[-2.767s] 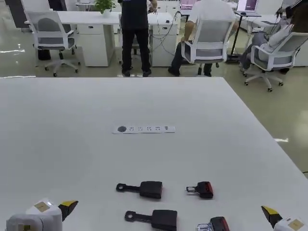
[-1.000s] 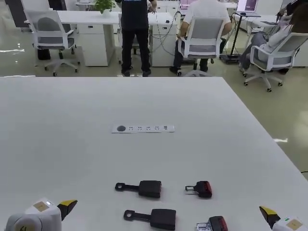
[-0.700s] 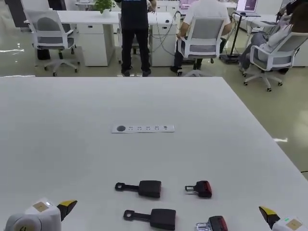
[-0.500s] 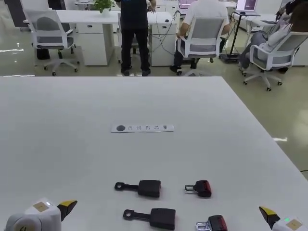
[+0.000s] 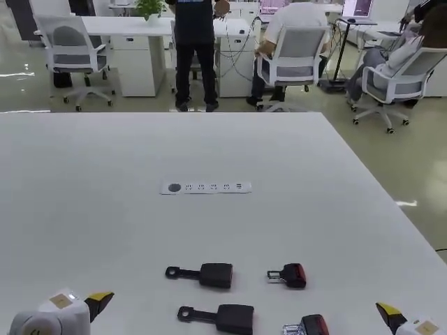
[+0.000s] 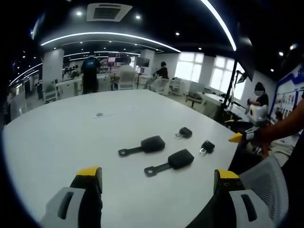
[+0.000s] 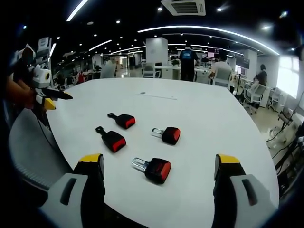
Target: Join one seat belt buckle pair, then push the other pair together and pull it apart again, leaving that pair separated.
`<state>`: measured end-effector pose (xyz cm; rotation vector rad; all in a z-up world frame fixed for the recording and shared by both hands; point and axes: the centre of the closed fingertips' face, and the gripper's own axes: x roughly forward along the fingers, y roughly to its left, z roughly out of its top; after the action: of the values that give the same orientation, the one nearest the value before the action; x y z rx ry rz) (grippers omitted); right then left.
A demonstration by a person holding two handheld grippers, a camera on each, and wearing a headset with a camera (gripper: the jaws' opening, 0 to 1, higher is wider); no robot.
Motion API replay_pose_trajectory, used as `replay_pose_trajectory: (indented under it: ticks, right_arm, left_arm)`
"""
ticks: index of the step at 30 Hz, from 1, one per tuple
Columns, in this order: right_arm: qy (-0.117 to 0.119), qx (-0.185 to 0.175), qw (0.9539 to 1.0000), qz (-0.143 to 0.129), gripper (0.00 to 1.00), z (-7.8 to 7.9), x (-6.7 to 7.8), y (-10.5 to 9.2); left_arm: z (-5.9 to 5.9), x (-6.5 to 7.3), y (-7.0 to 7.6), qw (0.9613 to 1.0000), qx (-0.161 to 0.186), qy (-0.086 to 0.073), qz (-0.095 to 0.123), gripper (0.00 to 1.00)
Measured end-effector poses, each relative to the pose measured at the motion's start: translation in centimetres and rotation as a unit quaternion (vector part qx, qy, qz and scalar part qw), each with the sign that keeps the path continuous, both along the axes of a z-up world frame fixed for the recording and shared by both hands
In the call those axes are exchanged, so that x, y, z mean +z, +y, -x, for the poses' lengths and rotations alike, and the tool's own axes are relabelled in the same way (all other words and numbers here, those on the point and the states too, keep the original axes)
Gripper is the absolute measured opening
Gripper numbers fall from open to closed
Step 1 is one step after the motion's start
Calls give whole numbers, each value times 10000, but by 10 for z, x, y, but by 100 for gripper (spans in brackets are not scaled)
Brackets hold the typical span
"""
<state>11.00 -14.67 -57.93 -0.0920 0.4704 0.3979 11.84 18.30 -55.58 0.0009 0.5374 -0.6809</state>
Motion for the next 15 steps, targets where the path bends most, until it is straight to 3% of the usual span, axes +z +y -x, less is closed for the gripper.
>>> replay_pose_trajectory:
  ticks: [15]
  right_arm:
    - [110,38,9999,-18,96,1,-9,1]
  left_arm:
    - [2,-7,-6,9999,-23,98,21,100]
